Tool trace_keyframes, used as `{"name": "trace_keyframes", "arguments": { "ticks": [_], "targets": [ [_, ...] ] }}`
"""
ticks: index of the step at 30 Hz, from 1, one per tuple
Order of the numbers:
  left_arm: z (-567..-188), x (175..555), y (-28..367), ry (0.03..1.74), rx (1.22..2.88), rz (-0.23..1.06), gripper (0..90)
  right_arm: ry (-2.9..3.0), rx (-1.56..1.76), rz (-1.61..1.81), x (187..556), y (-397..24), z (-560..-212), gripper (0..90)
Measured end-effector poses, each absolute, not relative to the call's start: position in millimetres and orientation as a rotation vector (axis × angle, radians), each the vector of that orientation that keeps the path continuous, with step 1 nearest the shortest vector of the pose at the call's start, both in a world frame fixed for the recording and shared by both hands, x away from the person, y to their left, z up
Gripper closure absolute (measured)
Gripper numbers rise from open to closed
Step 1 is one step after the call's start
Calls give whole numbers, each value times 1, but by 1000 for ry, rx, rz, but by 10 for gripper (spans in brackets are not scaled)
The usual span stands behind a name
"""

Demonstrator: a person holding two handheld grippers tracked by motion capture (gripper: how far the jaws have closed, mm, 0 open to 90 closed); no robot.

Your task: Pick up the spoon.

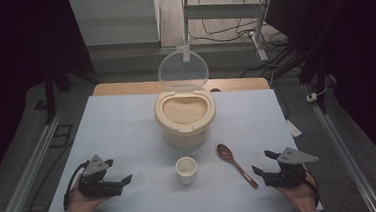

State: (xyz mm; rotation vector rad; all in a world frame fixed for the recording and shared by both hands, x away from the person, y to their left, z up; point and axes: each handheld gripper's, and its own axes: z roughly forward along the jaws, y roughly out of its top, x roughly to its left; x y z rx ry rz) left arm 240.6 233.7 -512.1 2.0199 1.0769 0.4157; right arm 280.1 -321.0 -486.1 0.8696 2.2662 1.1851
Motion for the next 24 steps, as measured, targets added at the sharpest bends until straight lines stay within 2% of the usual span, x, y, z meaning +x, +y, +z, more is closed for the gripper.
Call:
{"name": "trace_keyframes", "arguments": {
  "ticks": [24],
  "targets": [
    [-513,239,230,1066,2046,388,103,2288,900,1166,281,-319,-482,277]
  ]
}}
